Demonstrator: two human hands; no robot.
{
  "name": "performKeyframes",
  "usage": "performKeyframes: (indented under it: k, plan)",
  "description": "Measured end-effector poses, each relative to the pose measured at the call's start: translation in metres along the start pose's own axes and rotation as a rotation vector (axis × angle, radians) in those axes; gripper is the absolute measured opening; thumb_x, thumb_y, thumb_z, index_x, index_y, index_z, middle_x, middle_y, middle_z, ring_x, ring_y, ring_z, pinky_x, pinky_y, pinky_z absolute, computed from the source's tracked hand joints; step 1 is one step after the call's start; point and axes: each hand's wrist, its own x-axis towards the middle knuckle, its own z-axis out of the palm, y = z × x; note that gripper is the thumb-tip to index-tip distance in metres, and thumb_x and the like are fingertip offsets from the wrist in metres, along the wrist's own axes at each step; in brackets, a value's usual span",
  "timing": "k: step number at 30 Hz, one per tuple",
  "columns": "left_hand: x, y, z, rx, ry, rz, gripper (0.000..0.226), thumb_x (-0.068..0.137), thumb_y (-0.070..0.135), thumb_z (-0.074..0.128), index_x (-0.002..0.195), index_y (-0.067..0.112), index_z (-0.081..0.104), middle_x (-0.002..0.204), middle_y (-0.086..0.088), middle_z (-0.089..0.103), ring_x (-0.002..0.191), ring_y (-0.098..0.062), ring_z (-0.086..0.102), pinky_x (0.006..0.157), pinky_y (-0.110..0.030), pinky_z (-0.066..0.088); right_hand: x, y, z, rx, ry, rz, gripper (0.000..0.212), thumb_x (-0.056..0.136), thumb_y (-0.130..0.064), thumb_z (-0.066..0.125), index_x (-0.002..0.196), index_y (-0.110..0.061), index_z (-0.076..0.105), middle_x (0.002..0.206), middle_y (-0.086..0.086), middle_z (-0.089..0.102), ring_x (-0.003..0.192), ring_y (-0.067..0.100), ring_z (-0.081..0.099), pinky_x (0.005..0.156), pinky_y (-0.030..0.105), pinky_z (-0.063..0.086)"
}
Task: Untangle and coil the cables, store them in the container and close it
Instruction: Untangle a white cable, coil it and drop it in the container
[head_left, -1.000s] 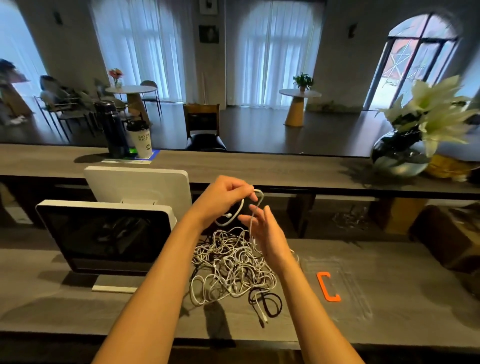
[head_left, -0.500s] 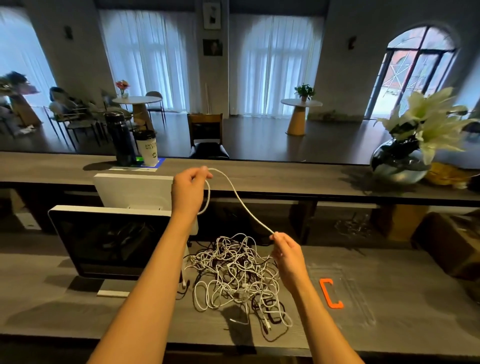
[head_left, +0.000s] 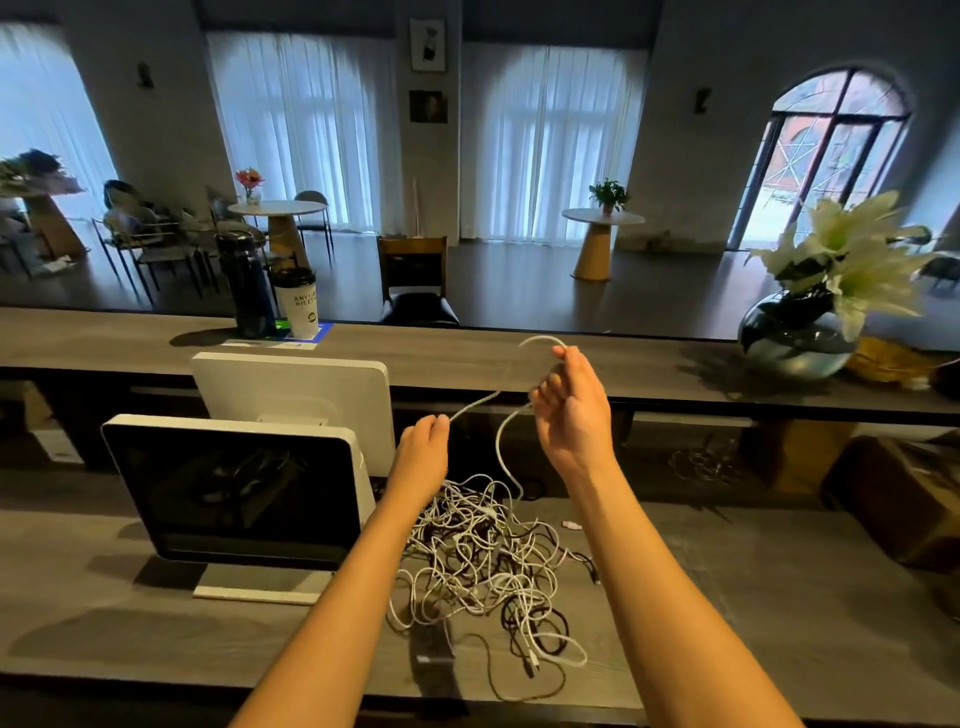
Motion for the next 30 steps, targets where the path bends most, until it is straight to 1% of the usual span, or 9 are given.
performKeyframes:
  k: [3,6,9,12,15,18,24,27,30]
  plan:
    - [-0.018,0.017,0.003,-0.187,0.039,0.173,0.051,0.105,0.046,0.031,0.141,0.016,0.052,0.142,-0.002,0.051,0.131,-0.017,0.048,0.106,-0.026,0.032,0.007,0.000,0.011,0.077,-0.013,0.005,0.024,0.106,-0.025,0.043,0.097,-0.013,0.062,0.051,-0.006,0.030,0.049,0.008,0.027,0.054,0.023,0.028]
    - [-0.027,0.026,0.015,-0.381,-0.215,0.216,0.040,0.099,0.053,0.034,0.117,0.033,0.063,0.118,0.003,0.068,0.114,-0.011,0.062,0.100,-0.033,0.047,0.012,-0.004,0.019,0.131,-0.032,0.015,0.023,0.106,-0.025,0.042,0.100,-0.014,0.062,0.051,-0.006,0.029,0.051,0.009,0.024,0.056,0.025,0.027]
    - [-0.032,0.025,0.023,-0.416,-0.345,0.130,0.036,0.108,0.033,0.035,0.100,0.018,0.066,0.091,-0.004,0.072,0.092,-0.013,0.070,0.090,-0.024,0.051,0.015,-0.008,0.018,0.121,-0.020,0.021,0.021,0.106,-0.026,0.044,0.105,-0.015,0.062,0.053,-0.004,0.029,0.052,0.010,0.025,0.056,0.026,0.028]
    - [-0.036,0.011,0.027,-0.401,-0.374,0.099,0.040,0.109,0.025,0.034,0.085,0.011,0.063,0.062,0.002,0.057,0.067,-0.011,0.064,0.076,-0.019,0.049,0.018,-0.009,0.008,0.067,0.030,0.018,0.021,0.106,-0.026,0.045,0.109,-0.014,0.062,0.054,-0.004,0.031,0.053,0.010,0.026,0.057,0.026,0.029]
    - [-0.035,-0.009,0.023,-0.427,-0.296,0.029,0.037,0.107,0.020,0.038,0.080,0.010,0.062,0.052,0.006,0.038,0.046,-0.011,0.043,0.052,-0.023,0.038,0.019,-0.008,-0.011,-0.011,0.146,0.054,0.019,0.105,-0.024,0.048,0.109,-0.013,0.063,0.057,-0.003,0.042,0.053,0.008,0.038,0.059,0.024,0.036]
    - [-0.034,-0.016,0.013,-0.501,-0.185,-0.034,0.032,0.107,0.020,0.040,0.085,0.011,0.061,0.055,0.006,0.031,0.043,-0.005,0.024,0.040,-0.019,0.020,0.014,-0.002,-0.035,-0.116,0.232,0.135,0.014,0.100,-0.019,0.056,0.108,-0.011,0.065,0.070,0.001,0.059,0.061,0.008,0.055,0.062,0.021,0.048]
    - [-0.039,0.007,-0.005,-0.487,-0.158,0.010,0.031,0.106,0.023,0.040,0.089,0.014,0.064,0.054,0.008,0.031,0.043,-0.006,0.022,0.039,-0.020,0.019,-0.013,0.032,-0.077,-0.551,0.367,0.178,0.023,0.102,-0.028,0.053,0.095,-0.010,0.066,0.070,0.003,0.058,0.054,0.011,0.048,0.048,0.021,0.039]
    - [-0.045,0.009,-0.007,-0.358,-0.121,0.039,0.030,0.104,0.024,0.045,0.088,0.020,0.071,0.051,0.010,0.032,0.042,-0.006,0.026,0.043,-0.024,0.022,-0.029,0.041,-0.094,-0.833,0.478,0.099,0.030,0.100,-0.034,0.056,0.079,-0.012,0.060,0.065,0.002,0.052,0.059,0.018,0.047,0.051,0.025,0.036]
    - [-0.055,0.004,-0.004,-0.310,-0.089,0.030,0.029,0.103,0.024,0.049,0.087,0.023,0.073,0.046,0.012,0.034,0.040,-0.005,0.028,0.047,-0.025,0.023,-0.047,0.047,-0.106,-0.924,0.598,0.070,0.025,0.097,-0.032,0.062,0.090,-0.009,0.057,0.078,0.004,0.054,0.070,0.018,0.050,0.058,0.028,0.039]
